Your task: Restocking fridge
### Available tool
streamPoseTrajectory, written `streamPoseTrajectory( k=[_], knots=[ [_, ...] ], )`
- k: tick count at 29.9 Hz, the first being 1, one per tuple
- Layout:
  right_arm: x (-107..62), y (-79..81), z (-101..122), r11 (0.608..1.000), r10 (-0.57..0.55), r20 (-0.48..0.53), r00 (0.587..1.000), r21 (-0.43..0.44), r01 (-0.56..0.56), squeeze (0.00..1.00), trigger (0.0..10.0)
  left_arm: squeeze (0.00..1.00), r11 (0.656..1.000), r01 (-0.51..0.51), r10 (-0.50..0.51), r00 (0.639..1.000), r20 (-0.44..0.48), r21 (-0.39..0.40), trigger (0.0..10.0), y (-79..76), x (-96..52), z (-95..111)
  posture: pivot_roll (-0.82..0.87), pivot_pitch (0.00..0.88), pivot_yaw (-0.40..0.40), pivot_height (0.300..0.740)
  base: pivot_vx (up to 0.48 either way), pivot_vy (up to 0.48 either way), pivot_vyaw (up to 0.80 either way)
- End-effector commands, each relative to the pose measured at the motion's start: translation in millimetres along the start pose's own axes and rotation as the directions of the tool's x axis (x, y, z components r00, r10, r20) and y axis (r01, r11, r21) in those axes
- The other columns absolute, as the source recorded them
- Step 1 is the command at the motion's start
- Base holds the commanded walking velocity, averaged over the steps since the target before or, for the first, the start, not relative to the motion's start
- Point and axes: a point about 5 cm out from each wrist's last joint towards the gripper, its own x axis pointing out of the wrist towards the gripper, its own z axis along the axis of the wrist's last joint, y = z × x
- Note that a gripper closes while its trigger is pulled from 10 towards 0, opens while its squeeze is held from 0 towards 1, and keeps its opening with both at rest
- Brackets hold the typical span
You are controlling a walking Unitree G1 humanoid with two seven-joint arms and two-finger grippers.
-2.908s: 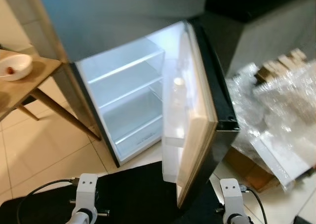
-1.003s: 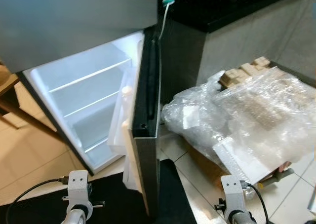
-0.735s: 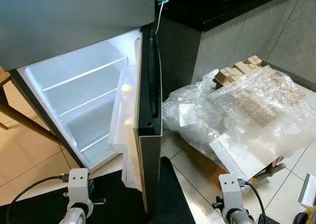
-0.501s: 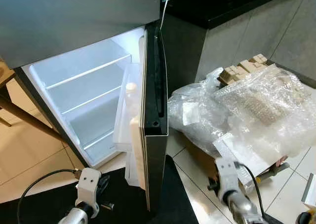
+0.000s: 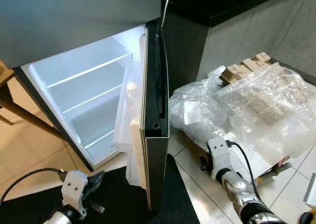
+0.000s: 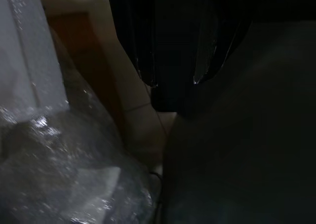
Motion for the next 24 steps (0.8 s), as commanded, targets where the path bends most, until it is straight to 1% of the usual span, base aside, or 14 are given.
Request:
streamPoseTrajectory(
  k=[1,2,3,4,5,14,16,17,18,19,20,21,23,24],
  knots=[
    [0.2,4.2,0,1.0,0.022,0.009,1.0,-0.002,-0.021,0.0,3.5,0.0,0.998,0.058,-0.058,0.998,0.001,0.016,10.0,-0.4,-4.4,6,-0.08,0.107,0.034,0.74,0.0,0.0,0.0],
    [1.4,5.9,3,1.0,0.031,0.019,0.999,-0.002,-0.031,0.0,3.1,0.0,0.997,0.079,-0.079,0.997,0.011,0.026,10.0,-2.2,-4.1,10,-0.08,0.107,0.034,0.74,0.0,0.0,0.0],
    [2.6,7.9,5,0.999,0.038,0.029,0.999,0.001,-0.038,0.0,1.6,0.0,0.995,0.09,-0.091,0.996,0.021,0.035,10.0,-3.3,-3.2,14,-0.08,0.107,0.033,0.74,0.0,0.0,0.0],
    [3.4,9.2,6,0.999,0.041,0.035,0.999,0.007,-0.041,0.0,1.3,0.0,0.995,0.091,-0.093,0.995,0.031,0.043,10.0,-3.4,-2.2,17,-0.08,0.107,0.034,0.74,0.0,0.0,0.0],
    [4.6,11.3,8,0.999,0.037,0.045,0.998,0.021,-0.038,0.0,0.0,0.0,0.995,0.088,-0.089,0.995,0.041,0.039,10.0,-3.5,-0.1,19,-0.08,0.106,0.034,0.74,0.0,0.0,0.0],
    [11.1,23.8,17,0.998,0.04,0.075,0.996,0.043,-0.044,0.0,0.0,0.0,0.994,0.109,-0.111,0.992,0.058,0.024,10.0,-6.8,4.3,27,-0.08,0.105,0.039,0.74,0.0,0.0,0.0],
    [14.0,27.2,21,0.997,0.034,0.087,0.996,0.072,-0.04,0.0,1.6,0.0,0.991,0.129,-0.13,0.99,0.056,0.028,10.0,-8.4,3.6,30,-0.08,0.104,0.038,0.74,0.0,0.0,0.0],
    [14.9,28.6,23,0.996,0.034,0.089,0.995,0.079,-0.041,0.0,3.6,0.0,0.991,0.134,-0.135,0.989,0.056,0.027,10.0,-8.9,3.3,31,-0.08,0.104,0.037,0.74,0.0,0.0,0.0],
    [16.2,32.0,24,0.996,0.042,0.091,0.995,0.078,-0.049,0.0,7.7,0.0,0.99,0.137,-0.138,0.989,0.059,0.025,10.0,-9.0,3.0,32,-0.08,0.104,0.036,0.74,0.0,0.0,0.0],
    [16.2,32.0,24,0.996,0.042,0.091,0.995,0.078,-0.049,0.0,7.7,0.0,0.99,0.137,-0.138,0.989,0.059,0.025,10.0,-9.0,3.0,32,-0.08,0.104,0.036,0.74,0.0,0.0,0.0],
    [17.2,35.5,25,0.995,0.052,0.093,0.994,0.074,-0.059,0.0,9.8,0.0,0.99,0.138,-0.139,0.988,0.063,0.021,10.0,-9.1,2.7,34,-0.08,0.104,0.035,0.74,0.0,0.0,0.0],
    [17.2,35.5,25,0.995,0.052,0.093,0.994,0.074,-0.059,0.0,9.8,0.0,0.99,0.138,-0.139,0.988,0.063,0.021,10.0,-9.1,2.7,34,-0.08,0.104,0.035,0.74,0.0,0.0,0.0],
    [19.7,48.9,28,0.993,0.093,0.102,0.99,0.069,-0.1,0.0,10.0,0.0,0.99,0.139,-0.139,0.987,0.081,0.008,10.0,-9.7,2.6,38,-0.08,0.104,0.035,0.74,0.0,0.0,0.0],
    [21.3,59.4,30,0.989,0.123,0.109,0.986,0.067,-0.131,0.0,10.0,0.0,0.99,0.143,-0.142,0.986,0.086,0.003,10.0,-10.0,3.0,39,-0.08,0.104,0.032,0.74,0.0,0.0,0.0]
  ],
)
